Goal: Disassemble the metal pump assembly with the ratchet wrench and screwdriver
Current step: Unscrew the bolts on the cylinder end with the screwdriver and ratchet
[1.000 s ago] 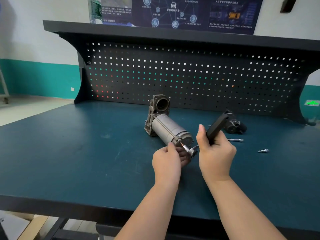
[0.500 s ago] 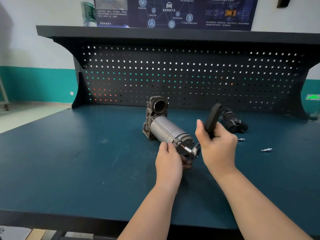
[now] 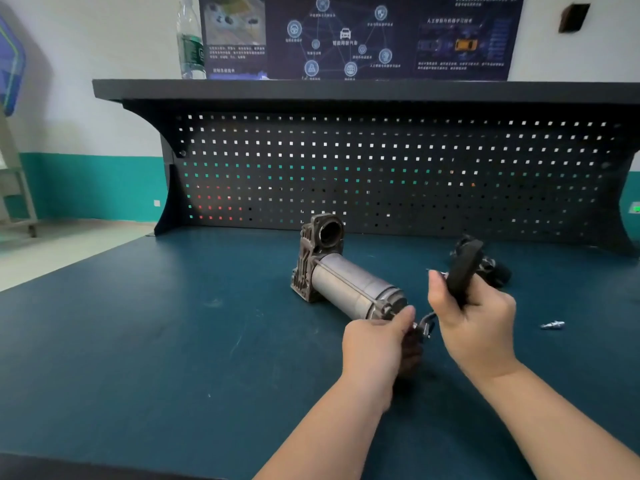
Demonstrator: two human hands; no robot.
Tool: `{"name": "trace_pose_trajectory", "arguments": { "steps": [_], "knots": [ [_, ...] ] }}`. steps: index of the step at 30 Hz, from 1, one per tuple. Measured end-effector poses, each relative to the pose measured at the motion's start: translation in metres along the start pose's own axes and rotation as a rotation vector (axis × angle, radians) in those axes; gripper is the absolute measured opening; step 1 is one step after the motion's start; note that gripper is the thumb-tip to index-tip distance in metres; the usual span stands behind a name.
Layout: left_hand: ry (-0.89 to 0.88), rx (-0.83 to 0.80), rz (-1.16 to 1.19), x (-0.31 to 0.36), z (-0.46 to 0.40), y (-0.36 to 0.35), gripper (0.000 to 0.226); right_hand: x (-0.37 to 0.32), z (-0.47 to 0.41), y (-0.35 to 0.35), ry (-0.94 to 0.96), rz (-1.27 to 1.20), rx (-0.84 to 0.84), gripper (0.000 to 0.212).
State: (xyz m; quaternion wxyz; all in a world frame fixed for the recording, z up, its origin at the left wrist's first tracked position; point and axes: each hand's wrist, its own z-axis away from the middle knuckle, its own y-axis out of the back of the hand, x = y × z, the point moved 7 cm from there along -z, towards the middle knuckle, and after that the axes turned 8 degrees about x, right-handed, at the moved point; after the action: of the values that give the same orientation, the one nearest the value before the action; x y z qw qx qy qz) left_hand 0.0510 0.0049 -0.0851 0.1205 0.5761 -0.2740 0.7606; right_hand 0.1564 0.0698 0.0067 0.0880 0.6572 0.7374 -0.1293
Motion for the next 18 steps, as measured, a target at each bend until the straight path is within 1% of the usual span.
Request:
{"name": "trace_pose_trajectory", "arguments": {
  "steps": [1, 3, 4, 6, 8, 9, 11, 12, 14, 16, 18],
  "knots": [
    [0.064, 0.006, 0.049, 0.000, 0.001, -0.004, 0.029, 0.000, 0.001, 0.002, -0.016, 0.006, 0.022, 0.065],
    [0.187, 0.001, 0.122, -0.001, 0.003, -0.012, 0.035, 0.002, 0.001, 0.003, -0.059, 0.012, 0.063, 0.062],
    [0.238, -0.017, 0.147, -0.002, 0.003, -0.016, 0.037, 0.001, 0.002, 0.002, -0.051, 0.012, 0.074, 0.062],
    [0.301, -0.065, 0.168, -0.003, 0.004, -0.020, 0.035, -0.007, 0.002, 0.000, 0.023, 0.007, 0.082, 0.065],
    [0.283, -0.090, 0.148, -0.003, 0.002, -0.018, 0.026, -0.014, 0.003, -0.002, 0.102, 0.010, 0.077, 0.063],
    [0.247, -0.099, 0.138, -0.004, 0.000, -0.016, 0.021, -0.016, 0.004, -0.002, 0.116, 0.008, 0.068, 0.063],
    [0.187, -0.137, 0.159, -0.005, -0.002, -0.013, 0.018, -0.014, 0.007, -0.004, 0.105, -0.026, 0.034, 0.066],
    [0.183, -0.154, 0.185, -0.006, -0.001, -0.012, 0.018, -0.015, 0.009, -0.005, 0.116, -0.047, 0.004, 0.067],
    [0.197, -0.167, 0.240, -0.007, -0.001, -0.013, 0.009, -0.023, 0.012, -0.007, 0.189, -0.048, -0.059, 0.066],
    [0.226, -0.163, 0.289, -0.008, -0.001, -0.014, 0.009, -0.029, 0.013, -0.005, 0.249, -0.060, -0.100, 0.058],
    [0.248, -0.179, 0.341, -0.008, 0.000, -0.017, 0.008, -0.031, 0.012, -0.003, 0.267, -0.076, -0.117, 0.040]
  ]
}}
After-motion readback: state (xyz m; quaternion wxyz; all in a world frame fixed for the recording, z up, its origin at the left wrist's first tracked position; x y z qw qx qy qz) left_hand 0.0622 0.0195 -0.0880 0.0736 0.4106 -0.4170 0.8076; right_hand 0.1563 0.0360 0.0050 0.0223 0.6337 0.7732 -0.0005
